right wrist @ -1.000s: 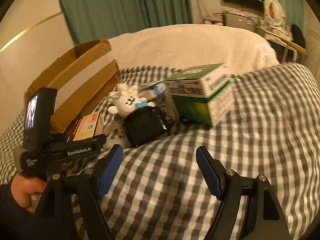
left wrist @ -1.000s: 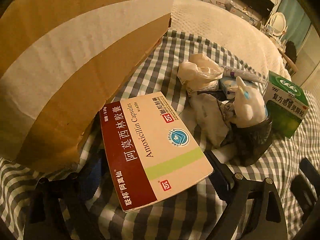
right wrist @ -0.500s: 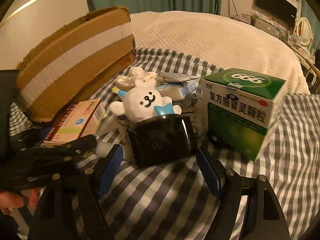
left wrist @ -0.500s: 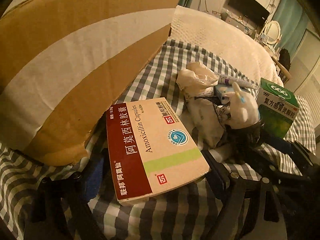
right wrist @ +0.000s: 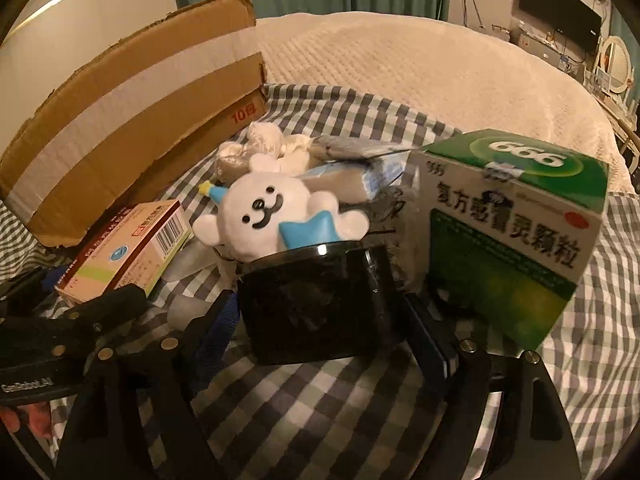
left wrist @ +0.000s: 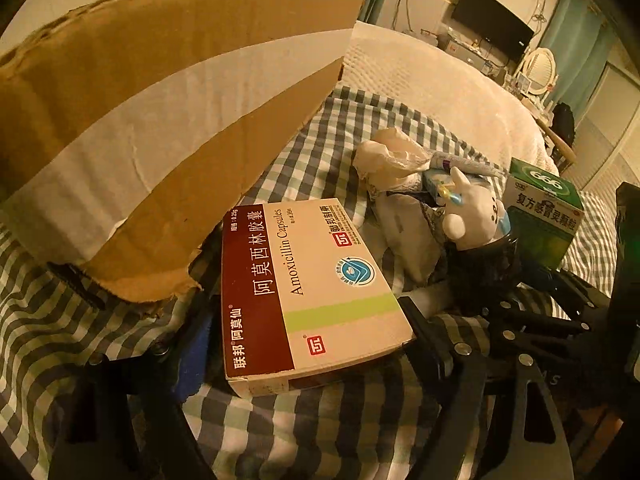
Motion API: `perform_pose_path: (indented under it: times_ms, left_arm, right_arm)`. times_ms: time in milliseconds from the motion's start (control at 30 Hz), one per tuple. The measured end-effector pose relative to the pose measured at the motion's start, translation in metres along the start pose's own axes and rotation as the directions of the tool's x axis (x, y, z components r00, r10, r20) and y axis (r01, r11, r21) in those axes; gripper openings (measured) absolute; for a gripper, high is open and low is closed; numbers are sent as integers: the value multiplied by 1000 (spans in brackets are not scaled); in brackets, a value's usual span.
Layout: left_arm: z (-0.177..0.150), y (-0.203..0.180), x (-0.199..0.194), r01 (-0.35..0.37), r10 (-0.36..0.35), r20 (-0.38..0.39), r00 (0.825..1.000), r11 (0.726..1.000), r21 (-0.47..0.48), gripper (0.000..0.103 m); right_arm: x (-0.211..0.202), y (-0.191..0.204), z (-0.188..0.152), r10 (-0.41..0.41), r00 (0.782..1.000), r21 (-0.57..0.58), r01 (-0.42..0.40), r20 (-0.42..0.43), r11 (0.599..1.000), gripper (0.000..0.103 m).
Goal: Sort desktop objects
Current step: 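Grasp the Amoxicillin Capsules box with the left tool while the right tool reaches the black cup, then grasp the black round cup with the right tool while the left tool holds the Amoxicillin box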
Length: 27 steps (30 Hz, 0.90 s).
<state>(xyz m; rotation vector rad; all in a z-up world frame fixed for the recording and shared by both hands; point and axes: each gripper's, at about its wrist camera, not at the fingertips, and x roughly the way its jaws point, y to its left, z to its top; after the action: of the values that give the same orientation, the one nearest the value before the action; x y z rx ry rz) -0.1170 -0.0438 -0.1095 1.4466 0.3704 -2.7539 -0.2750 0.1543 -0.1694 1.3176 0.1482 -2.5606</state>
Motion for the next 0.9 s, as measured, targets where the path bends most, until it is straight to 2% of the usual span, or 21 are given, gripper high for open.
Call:
perform_pose_path:
  times_ms: [233,333,600,900]
  left_arm:
    - [-9,-9,-18,18,-20,40,999,998,52,84]
    - [-14,-12,-27,33,-37,51,998,997,74,84]
    - [-21,-10,-48,76,-80,60,995,995,71,83]
    - [-28,-13,-55,67,-73,55,996,992,106,83]
  right_arm:
    - [-43,-4,-22,14,999,109,-17,31,994,77]
    - [-62,-4,-30,-10,999,127,6,36,992,76]
    - [-100,-6,-56,-9,997,202,-6,74,979,74]
    - [-116,-4,-65,-5,995,231,-17,96,973,74]
